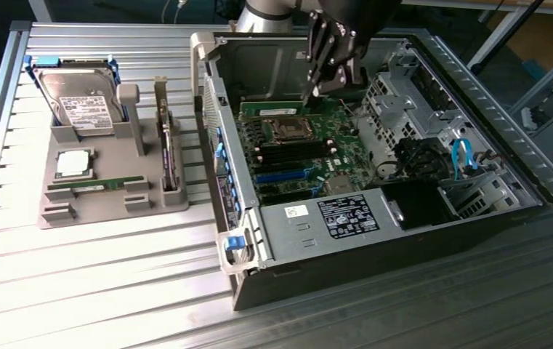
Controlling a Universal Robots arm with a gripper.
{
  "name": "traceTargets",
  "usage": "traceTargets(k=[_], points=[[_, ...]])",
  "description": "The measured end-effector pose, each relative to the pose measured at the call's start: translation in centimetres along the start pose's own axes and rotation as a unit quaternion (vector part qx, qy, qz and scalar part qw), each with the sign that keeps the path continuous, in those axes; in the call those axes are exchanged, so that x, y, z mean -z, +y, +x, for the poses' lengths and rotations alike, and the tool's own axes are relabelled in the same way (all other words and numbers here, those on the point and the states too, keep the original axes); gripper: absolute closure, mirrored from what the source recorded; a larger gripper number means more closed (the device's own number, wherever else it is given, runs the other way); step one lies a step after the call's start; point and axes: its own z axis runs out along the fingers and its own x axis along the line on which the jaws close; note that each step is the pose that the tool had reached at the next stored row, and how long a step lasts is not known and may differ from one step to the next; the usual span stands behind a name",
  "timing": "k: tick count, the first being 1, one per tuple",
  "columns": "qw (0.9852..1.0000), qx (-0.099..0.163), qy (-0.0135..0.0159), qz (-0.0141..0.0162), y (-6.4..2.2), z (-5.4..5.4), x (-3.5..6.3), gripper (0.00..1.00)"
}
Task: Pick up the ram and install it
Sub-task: 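Pick up the ram and move it above insertion slot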
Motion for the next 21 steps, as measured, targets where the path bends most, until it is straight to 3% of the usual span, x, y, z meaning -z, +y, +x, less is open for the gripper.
traceTargets(k=[21], points=[[1.0000, 0.003, 0.0002, -0.0001, -3.06, -0.2, 0.14, 0.88]])
